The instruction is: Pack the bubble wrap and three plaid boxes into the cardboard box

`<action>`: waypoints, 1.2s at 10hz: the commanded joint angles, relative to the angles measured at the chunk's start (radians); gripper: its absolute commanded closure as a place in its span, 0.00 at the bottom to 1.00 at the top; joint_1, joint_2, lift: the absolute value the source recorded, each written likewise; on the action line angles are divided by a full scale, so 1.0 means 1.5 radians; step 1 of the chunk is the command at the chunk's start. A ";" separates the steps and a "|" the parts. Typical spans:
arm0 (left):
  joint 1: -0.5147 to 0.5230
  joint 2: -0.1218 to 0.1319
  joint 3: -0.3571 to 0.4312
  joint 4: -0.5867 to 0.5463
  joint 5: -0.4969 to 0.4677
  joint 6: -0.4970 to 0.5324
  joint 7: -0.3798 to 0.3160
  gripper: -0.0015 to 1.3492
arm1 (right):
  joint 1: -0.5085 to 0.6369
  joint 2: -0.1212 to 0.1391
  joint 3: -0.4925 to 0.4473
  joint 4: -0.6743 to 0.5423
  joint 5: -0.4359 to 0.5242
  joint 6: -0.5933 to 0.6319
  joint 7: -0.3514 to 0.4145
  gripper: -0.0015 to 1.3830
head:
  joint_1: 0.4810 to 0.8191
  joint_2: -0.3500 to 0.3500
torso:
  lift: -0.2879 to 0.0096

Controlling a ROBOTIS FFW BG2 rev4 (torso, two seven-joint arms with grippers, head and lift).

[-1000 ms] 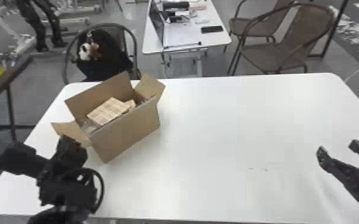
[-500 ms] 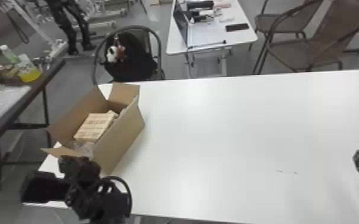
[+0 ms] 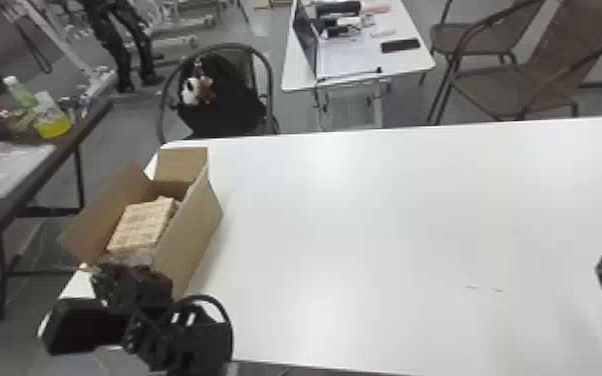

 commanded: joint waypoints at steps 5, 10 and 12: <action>0.037 -0.002 -0.043 -0.132 -0.174 0.151 -0.107 0.10 | 0.000 -0.002 0.000 -0.001 0.000 0.006 0.000 0.28 | 0.63 0.81 | 0.47; 0.163 0.135 -0.239 -0.221 -0.196 0.286 -0.170 0.10 | 0.036 0.005 0.008 -0.073 0.031 0.036 -0.001 0.28 | 0.63 0.53 | 0.47; 0.265 0.116 -0.250 -0.189 -0.247 0.239 -0.181 0.09 | 0.078 0.020 0.006 -0.133 0.073 0.089 -0.001 0.28 | 0.63 0.47 | 0.47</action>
